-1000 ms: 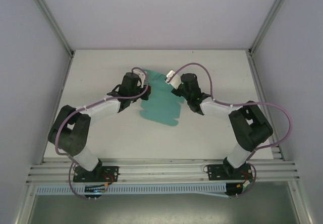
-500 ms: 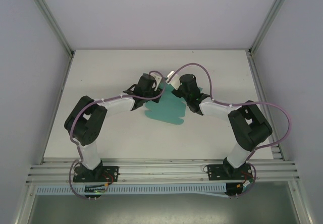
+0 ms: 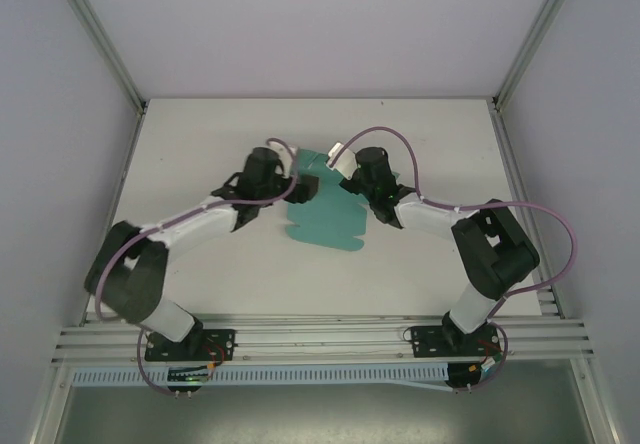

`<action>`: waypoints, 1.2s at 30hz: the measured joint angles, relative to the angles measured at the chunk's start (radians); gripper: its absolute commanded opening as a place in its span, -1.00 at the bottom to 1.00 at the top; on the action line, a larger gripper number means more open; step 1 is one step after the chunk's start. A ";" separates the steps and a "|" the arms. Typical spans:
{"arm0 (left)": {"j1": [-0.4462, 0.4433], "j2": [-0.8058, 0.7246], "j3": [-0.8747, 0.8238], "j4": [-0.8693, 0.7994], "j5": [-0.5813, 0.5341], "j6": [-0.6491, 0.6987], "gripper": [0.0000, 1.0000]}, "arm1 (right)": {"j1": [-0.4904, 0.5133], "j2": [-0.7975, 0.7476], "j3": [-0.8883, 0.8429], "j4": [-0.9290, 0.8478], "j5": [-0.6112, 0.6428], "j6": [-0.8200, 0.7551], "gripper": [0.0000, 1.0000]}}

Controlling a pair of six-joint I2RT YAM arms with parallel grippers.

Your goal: Assemble paper box

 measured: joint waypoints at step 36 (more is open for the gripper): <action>0.267 0.298 0.375 -0.317 0.529 0.439 -0.07 | -0.018 0.033 0.029 -0.039 -0.045 -0.158 -1.00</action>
